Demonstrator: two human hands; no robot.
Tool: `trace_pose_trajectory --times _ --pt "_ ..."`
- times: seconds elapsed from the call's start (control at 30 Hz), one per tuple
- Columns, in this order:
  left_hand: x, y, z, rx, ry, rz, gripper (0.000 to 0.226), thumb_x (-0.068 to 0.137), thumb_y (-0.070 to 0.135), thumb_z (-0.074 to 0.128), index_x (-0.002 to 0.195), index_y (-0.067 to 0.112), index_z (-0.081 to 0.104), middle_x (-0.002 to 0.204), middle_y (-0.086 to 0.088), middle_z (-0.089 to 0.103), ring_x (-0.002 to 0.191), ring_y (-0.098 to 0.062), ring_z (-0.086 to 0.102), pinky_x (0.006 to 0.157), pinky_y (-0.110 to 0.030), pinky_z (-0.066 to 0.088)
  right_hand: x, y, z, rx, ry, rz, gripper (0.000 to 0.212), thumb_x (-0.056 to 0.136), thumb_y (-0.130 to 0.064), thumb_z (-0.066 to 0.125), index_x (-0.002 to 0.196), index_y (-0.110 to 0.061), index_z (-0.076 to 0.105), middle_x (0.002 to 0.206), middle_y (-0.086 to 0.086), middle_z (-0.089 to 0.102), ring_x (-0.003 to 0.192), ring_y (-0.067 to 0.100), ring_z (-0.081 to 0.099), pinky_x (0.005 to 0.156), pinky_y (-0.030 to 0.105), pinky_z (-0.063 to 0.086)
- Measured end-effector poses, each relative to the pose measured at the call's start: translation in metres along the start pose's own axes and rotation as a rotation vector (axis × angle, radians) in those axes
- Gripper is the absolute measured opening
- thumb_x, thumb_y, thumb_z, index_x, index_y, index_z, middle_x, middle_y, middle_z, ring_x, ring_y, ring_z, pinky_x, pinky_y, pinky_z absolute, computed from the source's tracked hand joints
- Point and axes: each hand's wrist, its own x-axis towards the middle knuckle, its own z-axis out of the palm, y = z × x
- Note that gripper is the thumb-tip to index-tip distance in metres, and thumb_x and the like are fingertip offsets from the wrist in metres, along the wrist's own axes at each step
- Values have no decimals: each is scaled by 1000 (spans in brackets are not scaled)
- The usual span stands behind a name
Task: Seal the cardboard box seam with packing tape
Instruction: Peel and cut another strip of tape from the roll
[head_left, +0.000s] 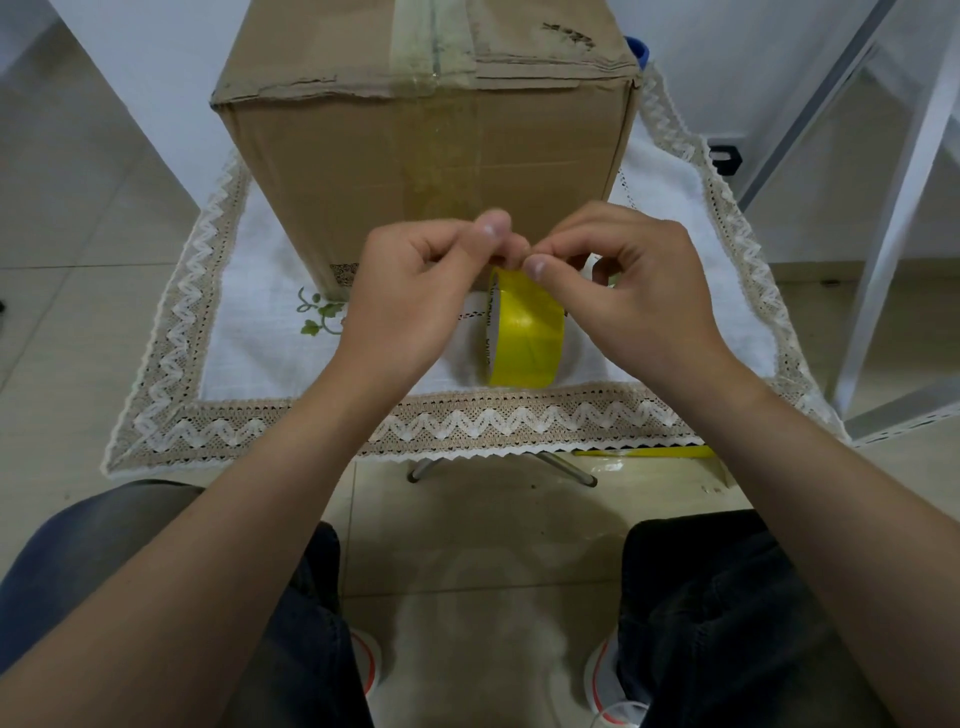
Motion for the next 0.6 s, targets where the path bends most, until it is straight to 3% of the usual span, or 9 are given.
trace_pose_trajectory --times 0.07,0.2,0.37,0.6 --pt "1 1 0 -33 -2 -82 31 107 22 55 86 19 79 76 14 79 76 3 72 70 -12 52 1 -1 0 25 12 20 15 91 -10 77 85 -25 77 83 -4 72 74 1 62 65 8 40" --pt "3 -6 -1 16 -54 -139 26 104 24 61 86 32 78 83 15 79 79 4 69 69 -19 54 0 -2 0 36 -6 34 12 92 -11 76 90 -22 80 84 -2 73 75 2 63 64 8 41" --pt "1 -5 1 -45 -76 -87 10 96 14 71 96 19 79 85 13 78 81 5 71 69 -11 52 0 -2 -1 21 -14 50 12 95 -13 73 92 -22 80 84 -1 72 73 2 62 63 8 41" --pt "1 -12 1 -51 -53 -18 12 88 8 80 97 15 80 93 2 81 89 -11 77 83 -24 60 1 -4 -1 34 -44 83 16 97 -14 69 90 -27 77 87 3 72 76 4 60 66 10 40"
